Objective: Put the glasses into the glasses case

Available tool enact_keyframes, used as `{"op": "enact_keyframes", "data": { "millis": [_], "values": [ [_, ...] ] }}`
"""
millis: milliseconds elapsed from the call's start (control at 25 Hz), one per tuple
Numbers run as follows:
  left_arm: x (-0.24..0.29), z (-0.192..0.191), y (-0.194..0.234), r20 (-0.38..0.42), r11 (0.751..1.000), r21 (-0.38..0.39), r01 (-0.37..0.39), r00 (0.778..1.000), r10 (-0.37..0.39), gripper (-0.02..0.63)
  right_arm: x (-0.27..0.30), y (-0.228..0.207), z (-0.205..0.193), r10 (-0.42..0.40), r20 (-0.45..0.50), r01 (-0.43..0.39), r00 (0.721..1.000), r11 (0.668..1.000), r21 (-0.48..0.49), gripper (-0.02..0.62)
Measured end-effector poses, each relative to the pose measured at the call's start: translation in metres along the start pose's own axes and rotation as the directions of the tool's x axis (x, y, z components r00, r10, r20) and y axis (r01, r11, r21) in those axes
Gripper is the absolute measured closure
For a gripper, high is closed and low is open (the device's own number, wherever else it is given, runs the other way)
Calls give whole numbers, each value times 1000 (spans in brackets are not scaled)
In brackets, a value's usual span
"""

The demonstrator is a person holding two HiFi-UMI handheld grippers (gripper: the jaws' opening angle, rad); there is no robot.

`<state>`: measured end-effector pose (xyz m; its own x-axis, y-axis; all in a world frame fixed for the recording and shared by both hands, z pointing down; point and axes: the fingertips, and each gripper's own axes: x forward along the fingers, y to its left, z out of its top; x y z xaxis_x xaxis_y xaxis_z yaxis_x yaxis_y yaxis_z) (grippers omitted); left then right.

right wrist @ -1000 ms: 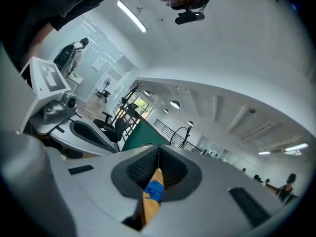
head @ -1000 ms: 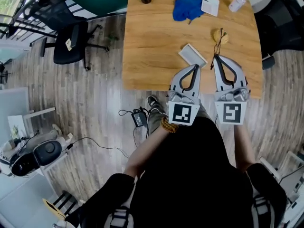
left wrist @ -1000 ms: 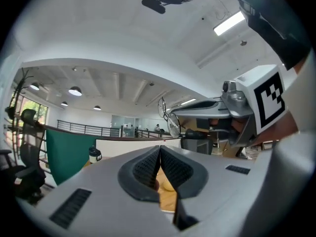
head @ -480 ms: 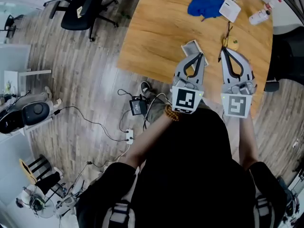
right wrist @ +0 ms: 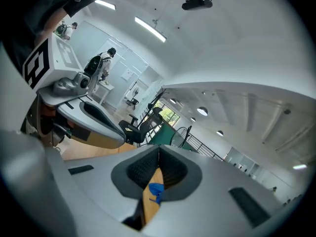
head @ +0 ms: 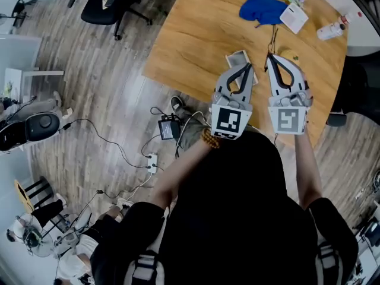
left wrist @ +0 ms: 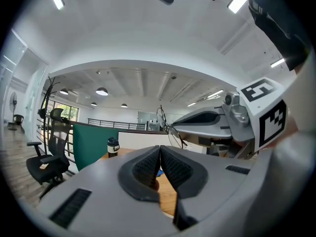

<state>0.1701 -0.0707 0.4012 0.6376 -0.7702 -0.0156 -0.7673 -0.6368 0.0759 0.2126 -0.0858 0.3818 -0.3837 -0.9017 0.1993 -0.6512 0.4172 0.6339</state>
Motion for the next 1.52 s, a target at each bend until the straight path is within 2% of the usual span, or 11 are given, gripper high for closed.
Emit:
{"op": "enact_keyframes", "data": {
  "millis": [440, 1120, 1520],
  "values": [
    [0, 0, 34, -1, 994, -1, -111, 994, 111, 586, 29, 23, -29, 100, 8, -100, 995, 995, 13, 584],
    [0, -8, 29, -26, 994, 18, -109, 994, 110, 586, 41, 67, -91, 194, -100, -186, 976, 979, 86, 584],
    [-1, -14, 29, -52, 993, 38, -111, 992, 112, 586, 47, 93, -117, 261, -129, -254, 957, 965, 69, 584]
  ]
}}
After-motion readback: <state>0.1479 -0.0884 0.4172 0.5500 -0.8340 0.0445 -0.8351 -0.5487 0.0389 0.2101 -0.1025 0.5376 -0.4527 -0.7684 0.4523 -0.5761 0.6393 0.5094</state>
